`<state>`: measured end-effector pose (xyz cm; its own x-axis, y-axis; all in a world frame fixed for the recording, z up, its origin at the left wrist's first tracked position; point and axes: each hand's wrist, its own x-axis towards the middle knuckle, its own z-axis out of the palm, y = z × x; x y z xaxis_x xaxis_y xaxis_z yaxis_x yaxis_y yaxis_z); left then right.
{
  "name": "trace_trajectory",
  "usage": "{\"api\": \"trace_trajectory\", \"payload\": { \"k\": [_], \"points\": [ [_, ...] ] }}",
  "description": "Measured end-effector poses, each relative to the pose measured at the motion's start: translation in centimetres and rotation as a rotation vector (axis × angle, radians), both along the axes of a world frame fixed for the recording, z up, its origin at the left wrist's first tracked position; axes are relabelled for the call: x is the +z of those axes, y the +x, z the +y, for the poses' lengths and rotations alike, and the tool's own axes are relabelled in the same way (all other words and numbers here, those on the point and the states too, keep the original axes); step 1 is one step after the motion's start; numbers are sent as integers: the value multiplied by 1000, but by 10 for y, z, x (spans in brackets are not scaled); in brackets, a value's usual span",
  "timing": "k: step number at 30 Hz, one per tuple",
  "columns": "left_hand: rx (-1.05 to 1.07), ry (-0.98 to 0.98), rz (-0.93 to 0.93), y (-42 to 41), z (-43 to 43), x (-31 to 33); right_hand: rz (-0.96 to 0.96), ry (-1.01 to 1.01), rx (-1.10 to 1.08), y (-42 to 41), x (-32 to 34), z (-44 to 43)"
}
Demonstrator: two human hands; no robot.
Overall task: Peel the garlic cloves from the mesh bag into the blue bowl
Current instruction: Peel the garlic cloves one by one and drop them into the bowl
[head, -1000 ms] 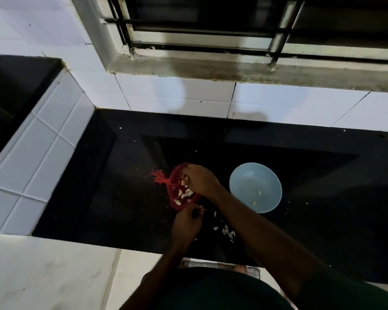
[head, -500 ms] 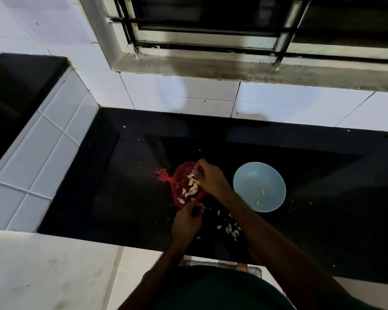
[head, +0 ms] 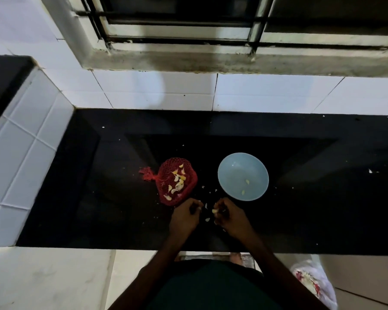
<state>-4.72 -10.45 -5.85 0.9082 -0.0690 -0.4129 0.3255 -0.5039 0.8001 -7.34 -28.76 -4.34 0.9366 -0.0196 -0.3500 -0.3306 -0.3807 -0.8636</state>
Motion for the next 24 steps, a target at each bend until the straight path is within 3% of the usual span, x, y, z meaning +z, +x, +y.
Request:
{"api": "trace_trajectory", "payload": {
  "k": [8, 17, 24],
  "points": [
    [-24, -184, -12, -4, -8, 13, -3, 32, -38, 4, 7, 1],
    [-92, -133, 36, -4, -7, 8, 10, -119, 64, 0, -1, 5],
    [-131, -52, 79, -3, 3, 1, -84, -216, 237, 0, -15, 12]
  ]
}}
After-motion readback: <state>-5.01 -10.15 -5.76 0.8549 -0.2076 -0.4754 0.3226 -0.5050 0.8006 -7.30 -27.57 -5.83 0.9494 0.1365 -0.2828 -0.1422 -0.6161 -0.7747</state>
